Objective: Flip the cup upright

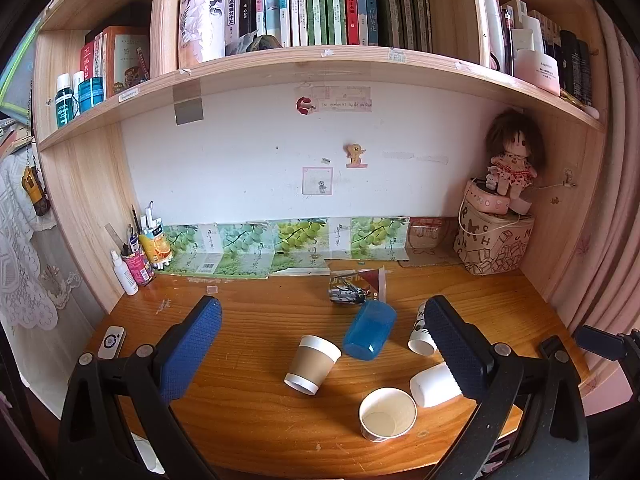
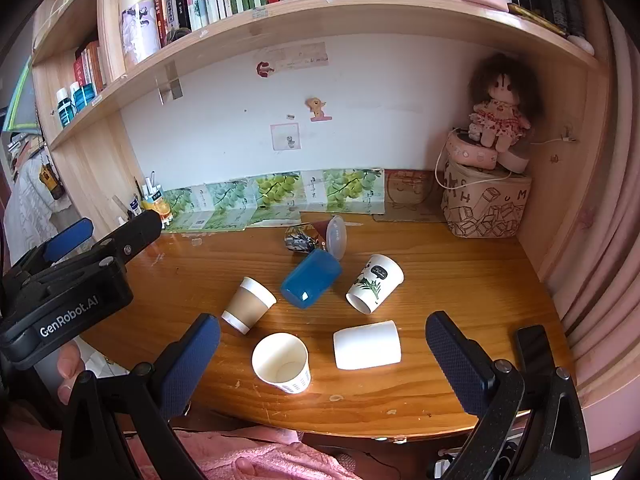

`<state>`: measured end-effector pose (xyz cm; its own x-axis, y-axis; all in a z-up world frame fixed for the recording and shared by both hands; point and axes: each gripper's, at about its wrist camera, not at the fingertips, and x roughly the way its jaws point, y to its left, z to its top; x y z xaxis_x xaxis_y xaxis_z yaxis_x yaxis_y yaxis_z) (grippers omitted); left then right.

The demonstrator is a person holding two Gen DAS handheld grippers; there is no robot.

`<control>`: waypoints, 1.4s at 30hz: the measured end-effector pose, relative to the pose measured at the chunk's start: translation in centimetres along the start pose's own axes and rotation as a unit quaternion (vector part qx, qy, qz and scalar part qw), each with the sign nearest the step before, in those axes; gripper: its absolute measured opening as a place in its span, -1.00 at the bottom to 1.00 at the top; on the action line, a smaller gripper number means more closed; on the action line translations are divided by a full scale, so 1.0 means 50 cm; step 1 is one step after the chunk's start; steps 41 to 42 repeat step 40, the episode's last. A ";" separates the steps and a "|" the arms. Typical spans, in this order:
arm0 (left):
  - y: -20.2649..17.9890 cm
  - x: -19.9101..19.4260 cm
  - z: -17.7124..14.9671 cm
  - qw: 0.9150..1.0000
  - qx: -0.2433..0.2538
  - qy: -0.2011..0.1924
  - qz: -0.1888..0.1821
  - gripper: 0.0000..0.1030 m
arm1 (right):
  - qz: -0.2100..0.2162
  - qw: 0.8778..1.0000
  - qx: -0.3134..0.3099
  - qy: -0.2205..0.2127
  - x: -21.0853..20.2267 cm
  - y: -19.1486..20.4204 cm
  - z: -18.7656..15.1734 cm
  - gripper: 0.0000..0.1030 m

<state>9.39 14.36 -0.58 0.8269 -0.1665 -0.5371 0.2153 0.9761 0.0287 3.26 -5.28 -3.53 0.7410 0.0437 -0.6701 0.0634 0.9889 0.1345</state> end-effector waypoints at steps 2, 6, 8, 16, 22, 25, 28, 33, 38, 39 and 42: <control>0.000 -0.001 -0.002 1.000 0.000 -0.001 0.000 0.97 | 0.000 1.000 0.001 0.001 0.001 0.001 -0.001 1.00; 0.001 -0.002 -0.002 1.000 0.001 -0.001 0.000 0.97 | 0.000 1.000 0.001 0.001 0.001 0.001 -0.001 1.00; 0.000 -0.002 -0.003 1.000 0.000 -0.001 0.000 0.97 | 0.002 1.000 0.001 0.002 0.002 0.002 -0.002 1.00; 0.001 -0.004 -0.004 1.000 0.000 -0.002 0.000 0.97 | 0.006 1.000 0.006 0.007 0.008 0.002 -0.005 1.00; 0.001 -0.006 -0.004 1.000 0.001 -0.001 -0.002 0.97 | 0.010 1.000 0.008 0.011 0.008 0.003 -0.009 1.00; 0.002 -0.009 -0.006 1.000 0.001 -0.001 -0.002 0.97 | 0.012 1.000 0.008 0.013 0.007 0.004 -0.011 1.00; 0.003 -0.010 -0.006 1.000 0.001 -0.001 -0.002 0.97 | 0.013 1.000 0.010 0.016 0.007 0.003 -0.013 1.00; 0.003 -0.010 -0.005 1.000 0.001 -0.001 -0.001 0.97 | 0.013 1.000 0.011 0.020 0.004 0.004 -0.017 1.00; 0.004 -0.017 -0.011 1.000 0.000 -0.001 -0.002 0.97 | 0.014 1.000 0.012 0.024 0.002 0.005 -0.022 1.00; 0.004 -0.017 -0.011 1.000 0.000 -0.001 -0.002 0.97 | 0.014 1.000 0.011 0.025 0.001 0.005 -0.023 1.00; 0.004 -0.020 -0.014 1.000 0.000 -0.002 -0.002 0.97 | 0.014 1.000 0.011 0.025 0.000 0.005 -0.024 1.00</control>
